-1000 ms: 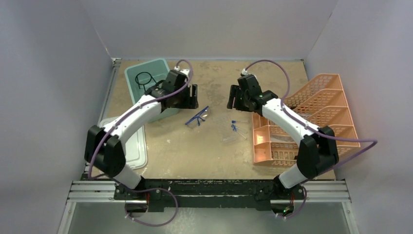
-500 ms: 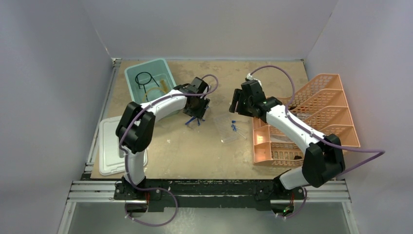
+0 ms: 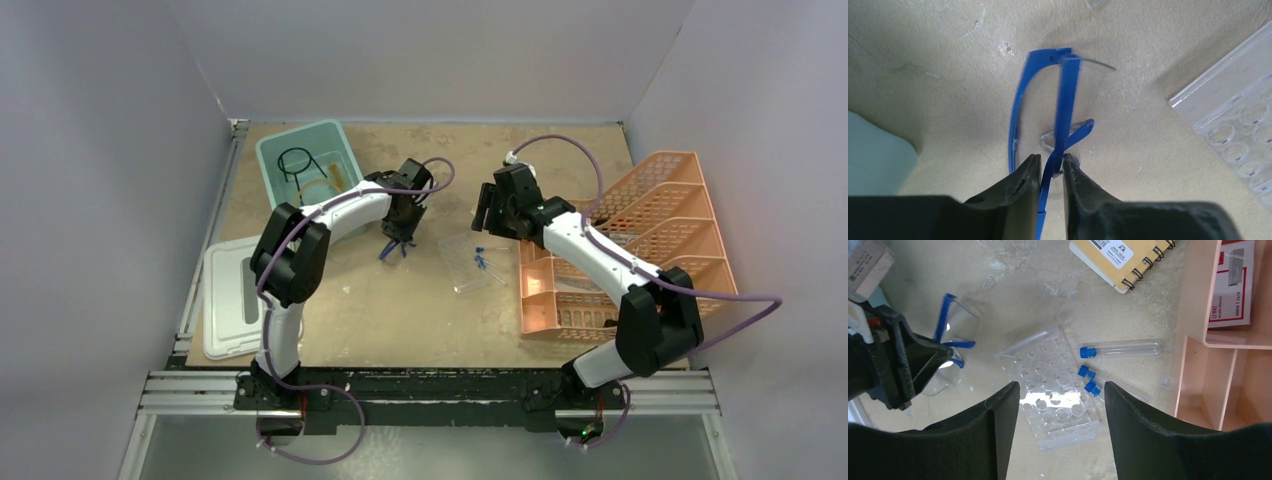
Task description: Organize the chemistry lab equipment
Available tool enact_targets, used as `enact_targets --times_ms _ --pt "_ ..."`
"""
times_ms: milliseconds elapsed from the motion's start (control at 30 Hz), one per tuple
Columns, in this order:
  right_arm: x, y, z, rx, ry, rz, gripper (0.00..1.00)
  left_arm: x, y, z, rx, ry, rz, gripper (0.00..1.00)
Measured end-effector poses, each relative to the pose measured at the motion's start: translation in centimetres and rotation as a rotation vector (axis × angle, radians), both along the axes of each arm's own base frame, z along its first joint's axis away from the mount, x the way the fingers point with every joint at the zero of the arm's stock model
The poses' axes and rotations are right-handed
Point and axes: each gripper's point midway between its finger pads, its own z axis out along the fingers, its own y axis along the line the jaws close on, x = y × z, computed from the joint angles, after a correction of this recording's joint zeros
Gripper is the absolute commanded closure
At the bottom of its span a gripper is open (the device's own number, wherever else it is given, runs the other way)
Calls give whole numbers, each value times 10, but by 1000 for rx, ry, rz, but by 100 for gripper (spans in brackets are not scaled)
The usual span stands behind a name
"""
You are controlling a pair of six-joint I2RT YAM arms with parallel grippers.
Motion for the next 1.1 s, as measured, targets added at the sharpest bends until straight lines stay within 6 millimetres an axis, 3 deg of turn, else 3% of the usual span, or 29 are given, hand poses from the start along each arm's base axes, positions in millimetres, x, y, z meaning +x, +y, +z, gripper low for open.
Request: enact_targets --times_ms 167,533,633,733,867,967,1100 --pt "1 0 -8 -10 19 1 36 0 -5 5 -23 8 -16 100" --pt "4 2 -4 -8 9 1 37 -5 -21 18 -106 50 -46 100" --pt "4 1 -4 -8 9 0 37 -7 -25 30 -140 51 -55 100" --pt "4 1 -4 -10 9 -1 37 -1 -33 61 -202 5 -51 100" --pt "6 1 -2 -11 5 1 37 22 -30 130 -344 -137 8 100" --pt "11 3 5 -7 -9 4 37 49 0 186 -461 -269 129 100" --pt "21 7 7 -12 -12 11 38 86 64 233 -540 -423 327 100"
